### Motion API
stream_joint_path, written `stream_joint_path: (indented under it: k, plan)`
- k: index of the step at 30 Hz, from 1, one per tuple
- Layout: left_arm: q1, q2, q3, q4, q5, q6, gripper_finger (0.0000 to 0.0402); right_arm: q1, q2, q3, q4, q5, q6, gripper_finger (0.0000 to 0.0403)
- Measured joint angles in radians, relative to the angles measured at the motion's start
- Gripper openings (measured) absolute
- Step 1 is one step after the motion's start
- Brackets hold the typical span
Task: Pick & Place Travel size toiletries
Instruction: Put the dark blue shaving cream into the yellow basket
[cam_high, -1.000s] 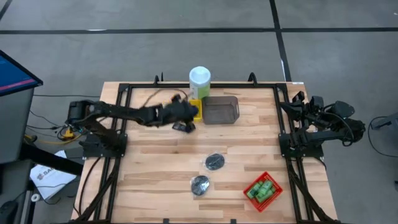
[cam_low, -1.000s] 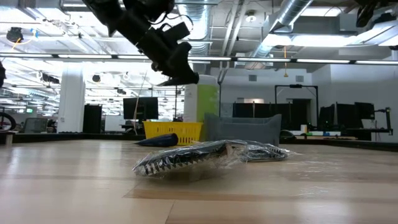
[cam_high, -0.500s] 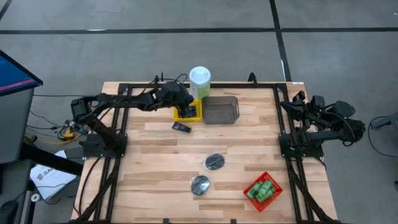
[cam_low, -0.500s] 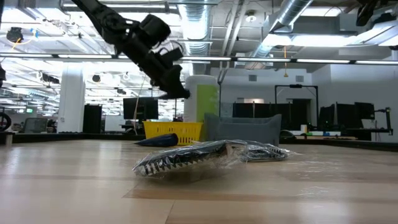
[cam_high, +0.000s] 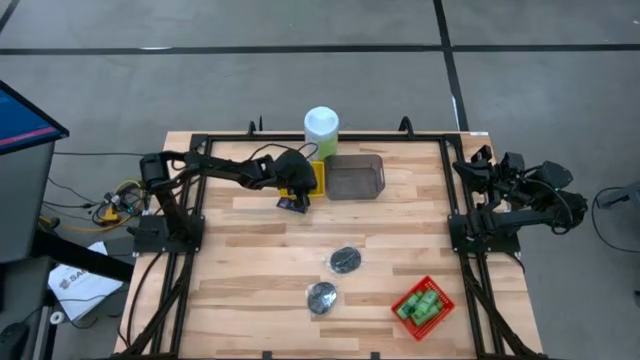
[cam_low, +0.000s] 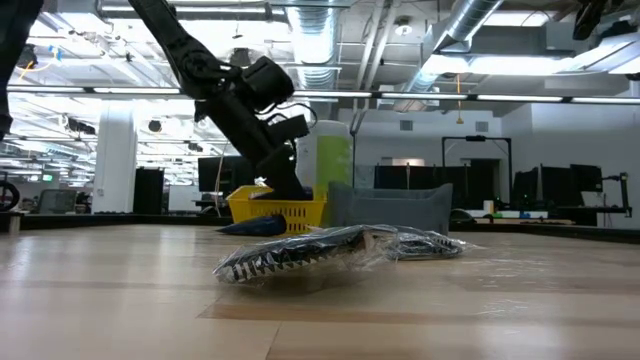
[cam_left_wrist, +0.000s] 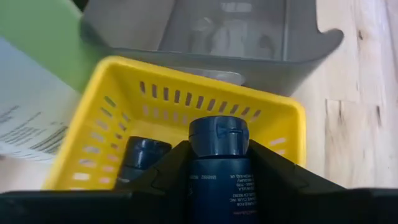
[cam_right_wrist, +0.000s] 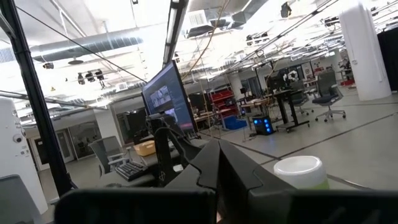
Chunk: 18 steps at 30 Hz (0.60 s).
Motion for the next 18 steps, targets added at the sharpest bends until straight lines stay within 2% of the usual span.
stream_joint_path:
  k: [7,10,18]
  plan:
    - [0.001,0.003,0.0,0.006,0.002,0.047,0.0147,0.0,0.0,0.0,0.0,0.0,0.0,0.0001]
    - [0.001,0.003,0.0,0.008,0.04,0.077,0.0162,0.0,0.0,0.0,0.0,0.0,-0.004,0.0001]
    - [0.001,-0.042,0.0,0.007,0.048,0.09,0.023,0.0,0.0,0.0,0.0,0.0,-0.008,0.0001]
